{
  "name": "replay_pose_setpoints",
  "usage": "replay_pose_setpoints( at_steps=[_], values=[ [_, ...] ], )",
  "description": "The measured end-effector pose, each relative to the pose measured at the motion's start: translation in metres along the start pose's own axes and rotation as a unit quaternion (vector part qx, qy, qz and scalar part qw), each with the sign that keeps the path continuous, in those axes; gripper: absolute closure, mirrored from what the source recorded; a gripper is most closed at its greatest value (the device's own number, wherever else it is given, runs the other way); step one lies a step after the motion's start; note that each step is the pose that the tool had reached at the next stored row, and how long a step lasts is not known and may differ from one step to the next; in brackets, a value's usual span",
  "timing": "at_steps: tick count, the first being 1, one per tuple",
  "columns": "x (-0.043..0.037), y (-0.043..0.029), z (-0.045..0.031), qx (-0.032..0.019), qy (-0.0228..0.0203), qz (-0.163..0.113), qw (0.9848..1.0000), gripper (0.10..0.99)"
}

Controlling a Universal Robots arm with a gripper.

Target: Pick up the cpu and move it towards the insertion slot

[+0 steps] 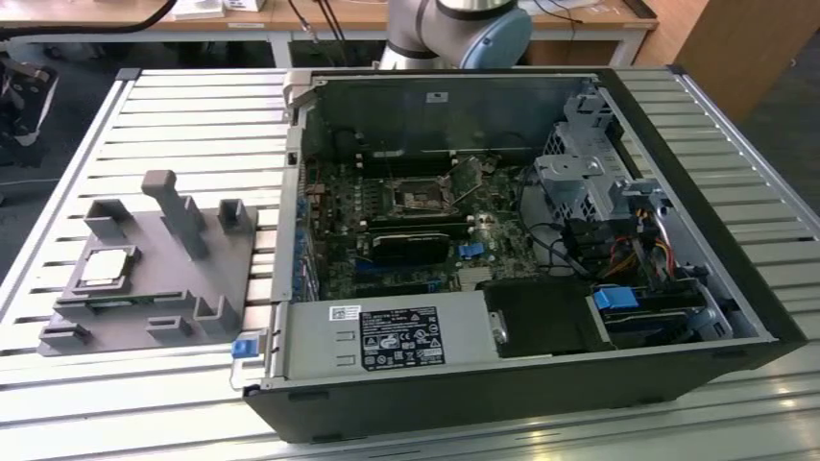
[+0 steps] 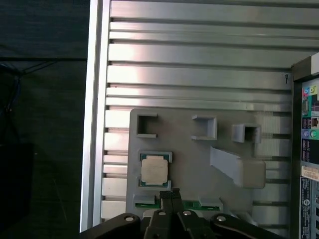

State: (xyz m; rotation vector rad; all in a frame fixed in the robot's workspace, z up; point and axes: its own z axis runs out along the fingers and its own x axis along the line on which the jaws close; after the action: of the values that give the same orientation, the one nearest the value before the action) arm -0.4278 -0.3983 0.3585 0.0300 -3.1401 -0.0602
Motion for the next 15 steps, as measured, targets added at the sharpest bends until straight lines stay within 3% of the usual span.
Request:
replay_pose_setpoints(
  at_steps=[5,7,8,10,11,13,14,15],
  values=[
    [0.0035,-0.0015,0.0028,0.0,0.0,0.0,1.0,0.973],
    [0.0036,-0.0019,0.0048,0.0,0.0,0.0,1.0,0.855],
    [0.0037,-0.0021,0.0059,0.0,0.0,0.0,1.0,0.855],
    [0.0041,-0.0025,0.0079,0.0,0.0,0.0,1.0,0.733],
    [0.0043,-0.0026,0.0089,0.0,0.0,0.0,1.0,0.733],
    [0.0047,-0.0028,0.0109,0.0,0.0,0.0,1.0,0.62],
    [0.0048,-0.0028,0.012,0.0,0.0,0.0,1.0,0.62],
    [0.0049,-0.0028,0.0131,0.0,0.0,0.0,1.0,0.561]
  ],
)
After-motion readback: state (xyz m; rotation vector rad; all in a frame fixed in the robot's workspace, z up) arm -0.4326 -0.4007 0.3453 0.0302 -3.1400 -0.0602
